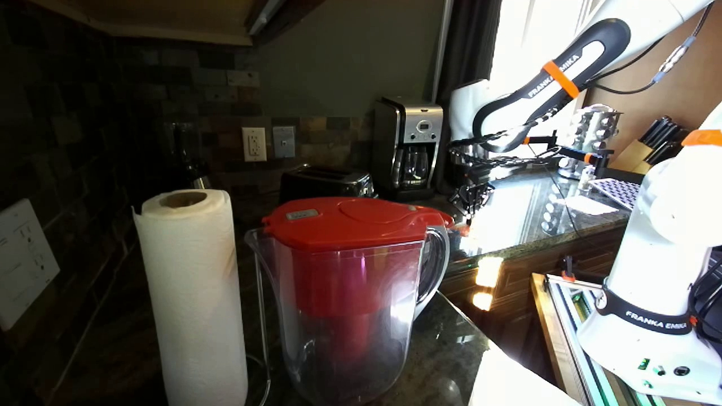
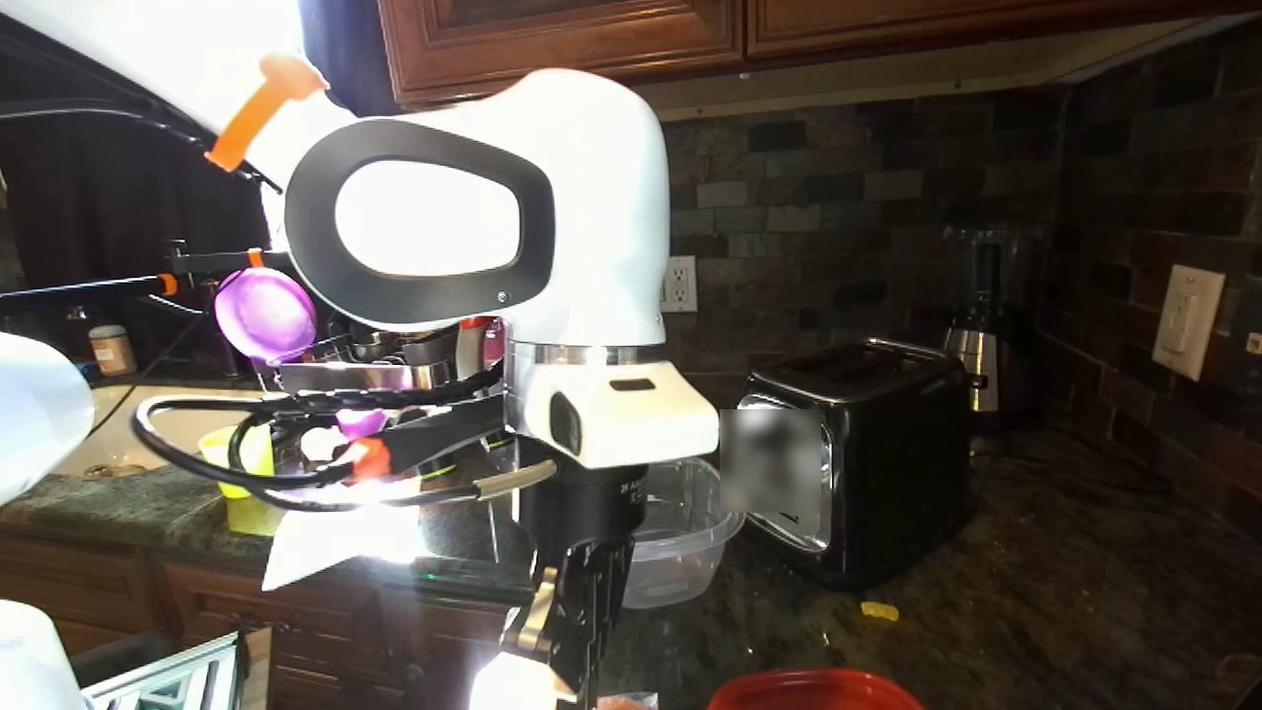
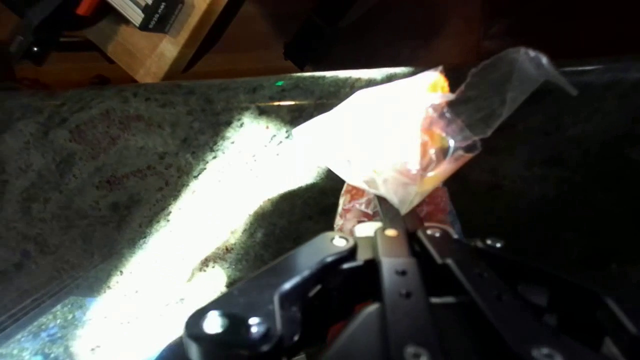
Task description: Remove the lid from the top of the bowl, then remove the plastic from inside the bowl
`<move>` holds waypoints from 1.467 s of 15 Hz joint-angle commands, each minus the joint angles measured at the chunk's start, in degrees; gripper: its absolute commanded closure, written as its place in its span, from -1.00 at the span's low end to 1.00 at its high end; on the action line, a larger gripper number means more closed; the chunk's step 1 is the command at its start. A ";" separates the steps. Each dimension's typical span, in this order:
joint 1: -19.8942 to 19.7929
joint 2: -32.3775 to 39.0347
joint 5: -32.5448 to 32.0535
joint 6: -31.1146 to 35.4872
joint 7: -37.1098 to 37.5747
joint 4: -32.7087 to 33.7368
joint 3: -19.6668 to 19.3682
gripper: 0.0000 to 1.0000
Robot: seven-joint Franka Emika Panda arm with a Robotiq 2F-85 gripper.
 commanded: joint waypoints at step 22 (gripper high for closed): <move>5.24 -8.96 2.30 -12.79 -21.31 7.60 -3.25 -1.00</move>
